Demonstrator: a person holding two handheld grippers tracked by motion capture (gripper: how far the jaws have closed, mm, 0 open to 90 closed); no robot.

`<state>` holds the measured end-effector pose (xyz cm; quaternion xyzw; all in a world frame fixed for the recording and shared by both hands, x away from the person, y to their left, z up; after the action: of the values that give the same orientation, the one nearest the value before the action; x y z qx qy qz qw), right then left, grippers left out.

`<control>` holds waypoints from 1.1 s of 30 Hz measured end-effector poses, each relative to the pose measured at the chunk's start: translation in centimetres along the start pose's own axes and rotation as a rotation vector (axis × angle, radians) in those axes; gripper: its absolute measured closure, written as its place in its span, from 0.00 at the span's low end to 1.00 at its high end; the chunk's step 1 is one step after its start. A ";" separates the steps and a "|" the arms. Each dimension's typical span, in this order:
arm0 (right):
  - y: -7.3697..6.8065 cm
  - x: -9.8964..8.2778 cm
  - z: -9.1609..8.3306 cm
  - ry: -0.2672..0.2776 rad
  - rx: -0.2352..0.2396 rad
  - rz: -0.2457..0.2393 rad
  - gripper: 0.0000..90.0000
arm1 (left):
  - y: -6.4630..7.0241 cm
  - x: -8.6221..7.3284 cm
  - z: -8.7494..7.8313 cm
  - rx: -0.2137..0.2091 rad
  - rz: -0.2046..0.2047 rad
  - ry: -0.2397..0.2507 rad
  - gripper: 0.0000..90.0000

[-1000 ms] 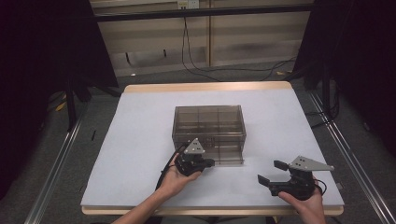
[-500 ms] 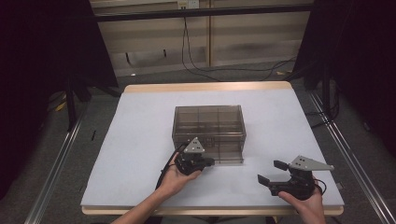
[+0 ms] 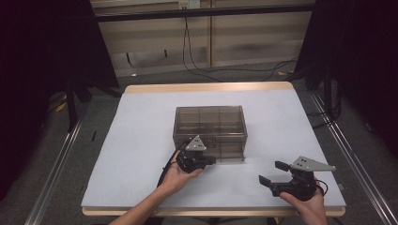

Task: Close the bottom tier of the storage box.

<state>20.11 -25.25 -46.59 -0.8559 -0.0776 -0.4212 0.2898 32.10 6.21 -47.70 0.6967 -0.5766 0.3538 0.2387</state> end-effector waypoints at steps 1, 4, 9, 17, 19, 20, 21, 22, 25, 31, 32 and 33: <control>0.0 0.0 0.0 0.002 0.005 0.006 0.13 | 0.0 0.0 0.1 0.002 -0.004 0.018 1.00; 0.1 0.0 -0.1 0.004 0.005 0.003 0.13 | 0.0 0.0 0.1 0.007 -0.002 0.018 1.00; 0.0 0.0 -0.1 0.002 0.005 0.000 0.13 | -0.4 0.0 0.1 0.017 -0.011 0.007 1.00; 0.0 0.0 -0.1 -0.001 0.005 0.000 0.13 | -0.4 0.0 0.1 0.029 -0.003 0.006 1.00; 0.0 0.0 -0.1 -0.001 0.004 0.000 0.13 | -0.4 0.1 0.1 0.029 -0.004 0.009 1.00; 0.0 0.0 -0.1 -0.001 0.006 0.002 0.13 | -0.5 0.0 0.1 0.029 -0.007 0.021 1.00; 0.1 0.0 -0.1 0.000 0.004 0.001 0.13 | -0.5 0.1 0.1 0.033 -0.008 0.017 1.00; 0.1 0.0 0.0 0.000 0.002 0.001 0.13 | -0.6 0.0 0.2 0.037 -0.011 0.020 1.00; 0.1 0.0 0.0 -0.001 0.002 0.000 0.13 | -0.7 0.0 0.2 0.041 -0.021 0.020 1.00; 0.0 0.0 0.0 -0.002 0.001 0.002 0.13 | -0.8 0.0 0.1 0.038 -0.036 0.021 1.00; 0.0 0.0 0.0 -0.002 0.002 0.002 0.13 | -0.8 0.0 0.1 0.037 -0.034 0.018 1.00; 0.0 0.0 0.0 -0.003 0.002 0.002 0.13 | -0.8 0.0 0.1 0.037 -0.035 0.021 1.00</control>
<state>20.08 -25.27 -46.61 -0.8562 -0.0778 -0.4198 0.2910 32.89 6.32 -47.69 0.7074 -0.5551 0.3674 0.2378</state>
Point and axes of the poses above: each handheld gripper's, and its own axes: z roughly forward along the jaws, x roughly out of its top, y roughly to its right, the point moved 1 cm from there along z, roughly forward along the jaws, and after that the axes turned 15 degrees about z, right-handed, at the moved point
